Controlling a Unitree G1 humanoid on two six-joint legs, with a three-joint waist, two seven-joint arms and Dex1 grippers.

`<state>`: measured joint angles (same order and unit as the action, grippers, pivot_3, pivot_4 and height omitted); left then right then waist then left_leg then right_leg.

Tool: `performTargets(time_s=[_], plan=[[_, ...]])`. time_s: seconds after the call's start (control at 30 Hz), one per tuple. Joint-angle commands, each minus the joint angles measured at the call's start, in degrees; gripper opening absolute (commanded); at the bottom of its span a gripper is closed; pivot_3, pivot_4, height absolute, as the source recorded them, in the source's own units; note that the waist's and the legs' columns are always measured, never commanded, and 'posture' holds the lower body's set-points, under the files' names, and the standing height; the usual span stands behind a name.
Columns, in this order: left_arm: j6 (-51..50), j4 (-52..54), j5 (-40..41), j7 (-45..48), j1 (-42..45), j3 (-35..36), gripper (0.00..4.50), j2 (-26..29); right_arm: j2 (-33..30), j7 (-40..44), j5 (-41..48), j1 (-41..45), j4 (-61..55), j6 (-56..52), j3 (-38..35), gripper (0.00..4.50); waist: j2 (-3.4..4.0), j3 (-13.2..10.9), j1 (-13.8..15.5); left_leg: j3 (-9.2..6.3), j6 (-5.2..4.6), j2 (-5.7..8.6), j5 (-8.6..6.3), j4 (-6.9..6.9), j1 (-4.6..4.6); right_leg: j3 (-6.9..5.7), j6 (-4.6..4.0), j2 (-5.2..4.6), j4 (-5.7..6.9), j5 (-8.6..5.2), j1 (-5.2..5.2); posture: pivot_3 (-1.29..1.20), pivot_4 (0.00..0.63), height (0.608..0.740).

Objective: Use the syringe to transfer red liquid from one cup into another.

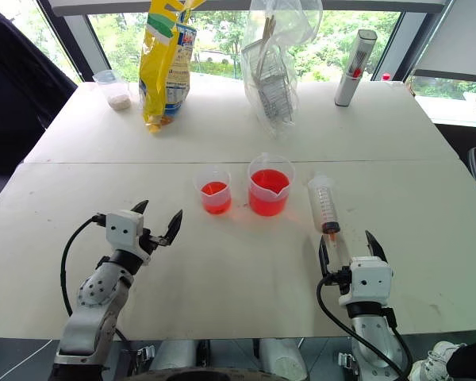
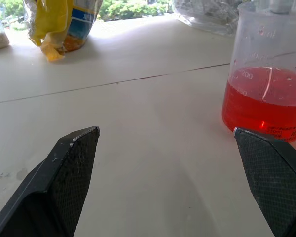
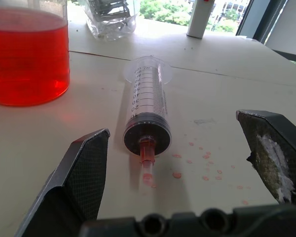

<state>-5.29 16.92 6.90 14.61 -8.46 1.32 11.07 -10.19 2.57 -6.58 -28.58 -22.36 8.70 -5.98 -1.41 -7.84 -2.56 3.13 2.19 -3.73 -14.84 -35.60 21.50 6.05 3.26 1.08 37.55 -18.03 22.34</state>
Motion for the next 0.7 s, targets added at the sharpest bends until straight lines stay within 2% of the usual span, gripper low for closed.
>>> performTargets(time_s=[0.03,0.2,0.37,0.57,0.7], plan=[[-0.1,2.7,0.2,-0.1,0.6,0.2,4.50,0.3,0.0,0.3,-0.1,0.1,-2.7,0.3,-0.3,4.46,0.00,0.0,0.0,0.00,0.00,0.00,0.00,0.00,0.00,0.00,0.00,0.00,0.00,0.00,0.00,0.00,0.150,0.739],[-2.4,3.2,2.7,3.0,3.4,1.2,4.50,2.7,-2.1,2.1,0.9,1.2,-4.9,-1.6,-2.3,4.46,0.00,0.0,0.0,0.00,0.00,0.00,0.00,0.00,0.00,0.00,0.00,0.01,0.00,0.00,0.00,0.00,0.150,0.739],[-8.0,5.7,10.0,11.8,7.2,2.1,4.50,9.0,-5.8,6.7,6.7,5.5,-11.0,-11.1,-5.8,4.46,0.02,0.0,0.0,0.01,0.00,0.00,0.00,0.00,-0.01,-0.01,0.01,0.03,0.00,0.01,-0.01,0.00,0.150,0.739],[-17.8,2.6,20.2,24.3,18.5,4.8,4.50,20.3,-13.9,13.5,20.0,14.6,-19.4,-33.7,-10.6,4.46,0.01,0.0,0.0,-0.05,-0.01,-0.01,0.01,-0.03,-0.02,-0.04,0.01,0.11,0.02,0.03,-0.04,0.00,0.150,0.739],[-21.3,-1.0,23.5,32.7,25.5,4.0,4.50,26.1,-21.3,16.8,31.5,23.7,-20.1,-52.4,-15.3,4.46,-0.01,-0.1,-0.1,-0.02,-0.01,0.02,0.00,-0.03,-0.03,-0.05,0.15,0.11,0.00,0.10,-0.07,0.00,0.150,0.739]])
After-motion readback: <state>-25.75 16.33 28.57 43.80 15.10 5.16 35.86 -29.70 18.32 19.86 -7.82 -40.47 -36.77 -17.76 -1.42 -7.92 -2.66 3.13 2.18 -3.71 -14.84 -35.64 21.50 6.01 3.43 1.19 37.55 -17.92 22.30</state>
